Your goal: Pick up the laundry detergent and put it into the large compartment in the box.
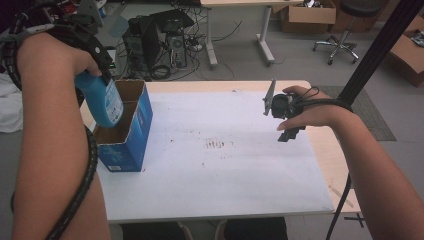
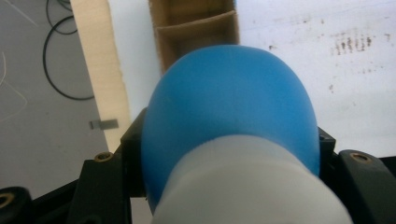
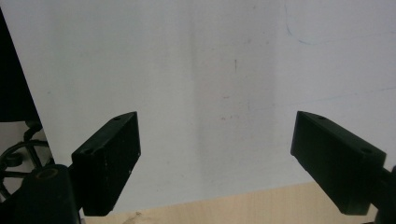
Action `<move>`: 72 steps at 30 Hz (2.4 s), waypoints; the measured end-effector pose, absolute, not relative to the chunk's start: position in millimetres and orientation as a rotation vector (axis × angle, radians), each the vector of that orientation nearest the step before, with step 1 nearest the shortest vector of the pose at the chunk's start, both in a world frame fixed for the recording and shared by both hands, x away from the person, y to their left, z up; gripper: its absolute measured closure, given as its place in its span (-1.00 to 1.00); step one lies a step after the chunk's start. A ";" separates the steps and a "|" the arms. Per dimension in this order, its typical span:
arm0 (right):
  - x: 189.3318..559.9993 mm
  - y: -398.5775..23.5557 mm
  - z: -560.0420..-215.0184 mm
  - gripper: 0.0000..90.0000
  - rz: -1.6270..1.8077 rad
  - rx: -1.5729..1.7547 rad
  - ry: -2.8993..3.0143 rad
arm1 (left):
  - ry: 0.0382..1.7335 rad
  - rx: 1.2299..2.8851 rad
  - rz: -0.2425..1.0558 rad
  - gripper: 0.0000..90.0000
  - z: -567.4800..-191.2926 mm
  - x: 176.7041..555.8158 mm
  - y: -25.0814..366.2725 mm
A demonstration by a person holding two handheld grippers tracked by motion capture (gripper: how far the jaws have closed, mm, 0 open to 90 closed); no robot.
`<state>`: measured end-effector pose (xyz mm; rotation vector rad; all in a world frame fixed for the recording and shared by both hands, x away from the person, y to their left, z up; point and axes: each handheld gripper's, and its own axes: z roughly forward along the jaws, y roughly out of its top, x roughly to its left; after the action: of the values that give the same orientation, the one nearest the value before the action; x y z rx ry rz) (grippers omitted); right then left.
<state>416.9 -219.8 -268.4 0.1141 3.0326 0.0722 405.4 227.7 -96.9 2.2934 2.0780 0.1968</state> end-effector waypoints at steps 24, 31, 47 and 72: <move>415.6 -219.2 -270.0 -0.65 0.069 0.097 3.025 | 2.093 2.319 0.112 -0.13 -179.5 415.8 239.1; 416.0 -220.7 -270.3 -0.65 0.073 0.105 3.025 | 2.099 2.313 0.098 -0.13 -201.7 417.4 244.9; 416.8 -218.3 -272.8 -0.65 0.061 0.111 3.022 | 2.086 2.340 0.103 -0.13 -251.2 422.3 241.6; 417.8 -219.3 -279.7 -0.65 0.050 0.112 3.035 | 2.118 2.362 0.075 -0.13 -290.2 425.7 242.0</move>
<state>417.8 -219.3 -279.7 0.1121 3.0349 0.0504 425.7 242.0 -290.2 2.3622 2.1183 0.0750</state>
